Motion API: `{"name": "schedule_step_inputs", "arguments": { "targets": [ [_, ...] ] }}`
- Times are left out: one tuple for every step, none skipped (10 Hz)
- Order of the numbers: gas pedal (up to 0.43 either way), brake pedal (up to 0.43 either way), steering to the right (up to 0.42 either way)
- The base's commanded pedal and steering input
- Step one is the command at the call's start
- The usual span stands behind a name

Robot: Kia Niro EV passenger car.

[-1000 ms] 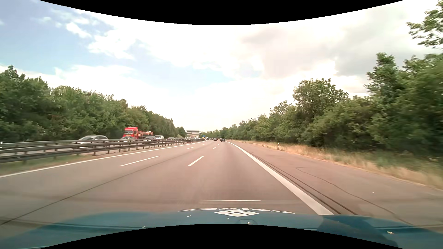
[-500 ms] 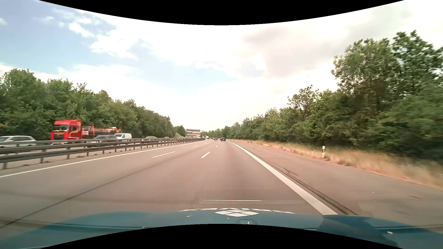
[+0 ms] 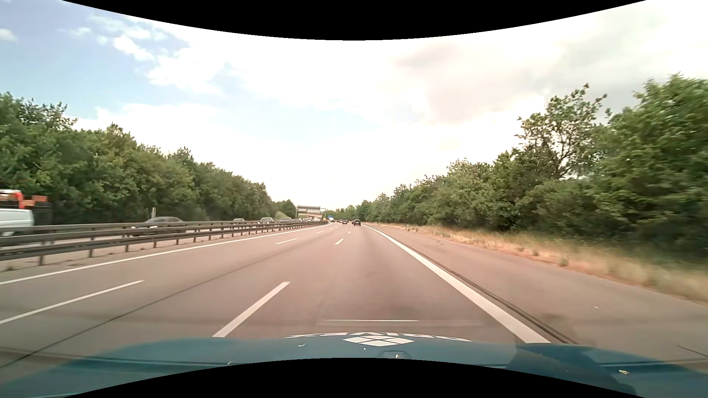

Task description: Follow the waypoints while adhering to traffic rules and regulations

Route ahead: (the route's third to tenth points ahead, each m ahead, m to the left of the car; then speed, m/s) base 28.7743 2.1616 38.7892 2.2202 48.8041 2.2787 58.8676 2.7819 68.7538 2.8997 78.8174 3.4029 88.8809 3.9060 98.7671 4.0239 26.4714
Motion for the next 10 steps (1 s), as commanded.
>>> {"name": "schedule_step_inputs", "arguments": {
  "targets": [
    [0.260,0.000,-0.003],
    [0.260,0.000,-0.002],
    [0.260,0.000,-0.003],
    [0.260,0.000,-0.002],
    [0.260,0.000,-0.003],
    [0.260,0.000,-0.003],
    [0.260,0.000,-0.003],
    [0.260,0.000,-0.003],
    [0.260,0.000,-0.003],
    [0.260,0.000,-0.003]
  ]
}}
